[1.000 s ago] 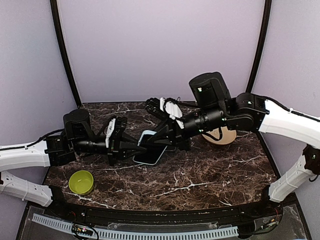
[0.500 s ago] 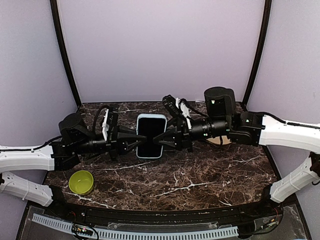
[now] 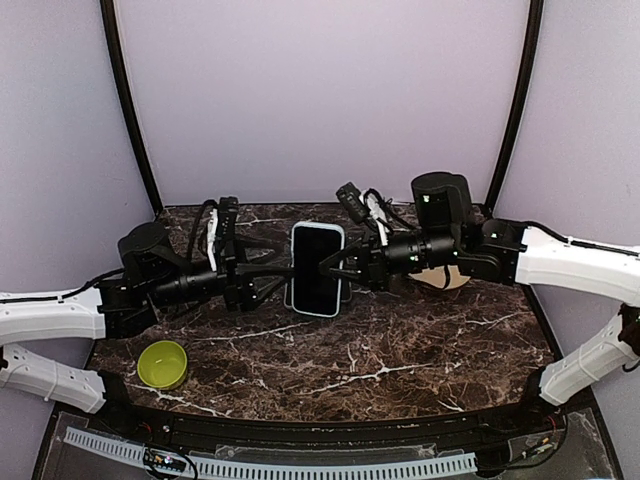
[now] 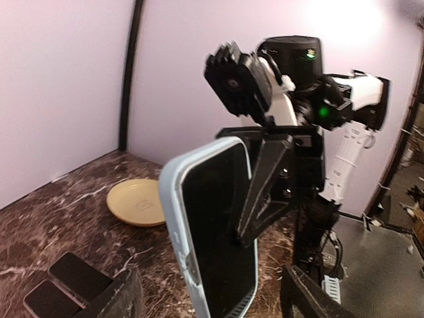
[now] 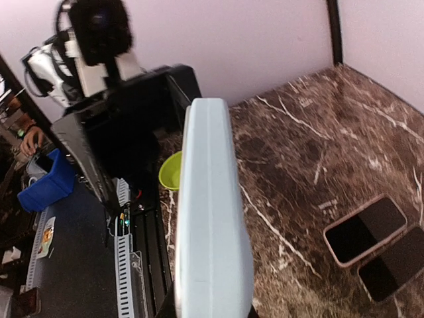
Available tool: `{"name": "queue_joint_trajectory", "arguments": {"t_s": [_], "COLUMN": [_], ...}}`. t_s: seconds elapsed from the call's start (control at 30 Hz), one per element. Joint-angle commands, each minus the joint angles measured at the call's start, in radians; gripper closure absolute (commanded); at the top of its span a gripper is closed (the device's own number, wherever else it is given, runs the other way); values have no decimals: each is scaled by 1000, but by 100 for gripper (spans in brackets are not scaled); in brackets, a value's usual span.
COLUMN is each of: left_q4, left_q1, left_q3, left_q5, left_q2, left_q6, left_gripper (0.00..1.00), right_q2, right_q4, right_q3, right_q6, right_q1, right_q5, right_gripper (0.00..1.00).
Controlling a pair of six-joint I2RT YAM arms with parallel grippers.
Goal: Put the phone into the phone case
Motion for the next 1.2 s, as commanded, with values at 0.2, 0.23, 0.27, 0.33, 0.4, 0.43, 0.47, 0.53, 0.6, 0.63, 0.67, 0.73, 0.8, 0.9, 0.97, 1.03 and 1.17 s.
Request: {"name": "queue_joint_trajectory", "arguments": {"t_s": [0.2, 0.23, 0.27, 0.33, 0.4, 0.43, 0.47, 0.53, 0.6, 0.63, 0.67, 0.73, 0.8, 0.9, 0.97, 1.03, 1.17], "left_q4": [-498, -501, -503, -499, -495, -495, -498, -503, -502, -502, -502, -502, -505, -511, -514, -515, -514], "left_q1": [150, 153, 154, 155, 157, 158, 159, 160, 162, 162, 163, 165, 166, 168, 167, 168, 169], "left_q3": [132, 132, 134, 133, 132, 131, 131, 130, 124, 122, 122, 122, 125, 126, 125, 123, 123], "left_q5": [-467, -464, -456, -438, -430, -432, -434, -445, -454, -455, -455, -454, -449, -448, -454, -458, -457], "left_q2": [84, 89, 96, 100, 99, 99, 99, 95, 92, 91, 90, 92, 95, 94, 91, 89, 92], "left_q6": [-27, -25, -22, -13, -4, -1, 3, 10, 16, 19, 24, 29, 33, 41, 46, 50, 53], "left_gripper": [20, 20, 20, 19, 19, 19, 19, 19, 19, 19, 19, 19, 19, 19, 19, 19, 19], "right_q2": [168, 181, 195, 238, 317, 355, 391, 453, 515, 544, 571, 622, 666, 729, 764, 782, 789], "right_q4": [-216, -225, -238, -301, -371, -409, -439, -469, -506, -523, -540, -567, -578, -594, -610, -603, -553], "right_q3": [-14, -13, -5, 54, 115, 150, 180, 232, 298, 335, 373, 442, 494, 545, 566, 562, 528], "right_q6": [309, 314, 311, 275, 231, 211, 195, 181, 163, 154, 146, 133, 125, 126, 125, 140, 181], "right_q1": [-180, -204, -225, -271, -315, -336, -356, -386, -406, -416, -422, -433, -445, -466, -480, -494, -514], "right_q5": [-6, -4, 9, 49, 87, 92, 94, 113, 122, 130, 138, 156, 151, 141, 145, 163, 215], "right_gripper": [100, 100, 100, 100, 100, 100, 100, 100, 100, 100, 100, 100, 100, 100, 97, 90, 74]}}
